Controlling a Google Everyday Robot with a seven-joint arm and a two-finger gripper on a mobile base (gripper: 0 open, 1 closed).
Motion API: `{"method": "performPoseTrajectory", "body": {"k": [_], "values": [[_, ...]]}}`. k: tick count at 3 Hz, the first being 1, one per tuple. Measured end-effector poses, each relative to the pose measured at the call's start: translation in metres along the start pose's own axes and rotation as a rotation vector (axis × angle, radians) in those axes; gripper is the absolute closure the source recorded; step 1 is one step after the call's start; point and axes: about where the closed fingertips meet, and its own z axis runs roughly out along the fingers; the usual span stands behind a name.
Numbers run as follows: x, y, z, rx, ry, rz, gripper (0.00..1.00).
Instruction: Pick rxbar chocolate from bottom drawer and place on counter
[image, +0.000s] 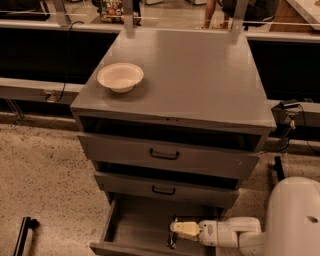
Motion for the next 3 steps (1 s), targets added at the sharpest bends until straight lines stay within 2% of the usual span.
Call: {"method": "performPoseTrajectory", "body": {"k": [1, 2, 3], "values": [[-0.015, -0.056, -0.012, 0.077, 0.015, -0.101, 1.0], [-0.008, -0.1, -0.036, 0.071, 0.073, -0.184, 1.0], [0.005, -0.154, -0.054, 0.002, 0.121, -0.278, 1.0]]}}
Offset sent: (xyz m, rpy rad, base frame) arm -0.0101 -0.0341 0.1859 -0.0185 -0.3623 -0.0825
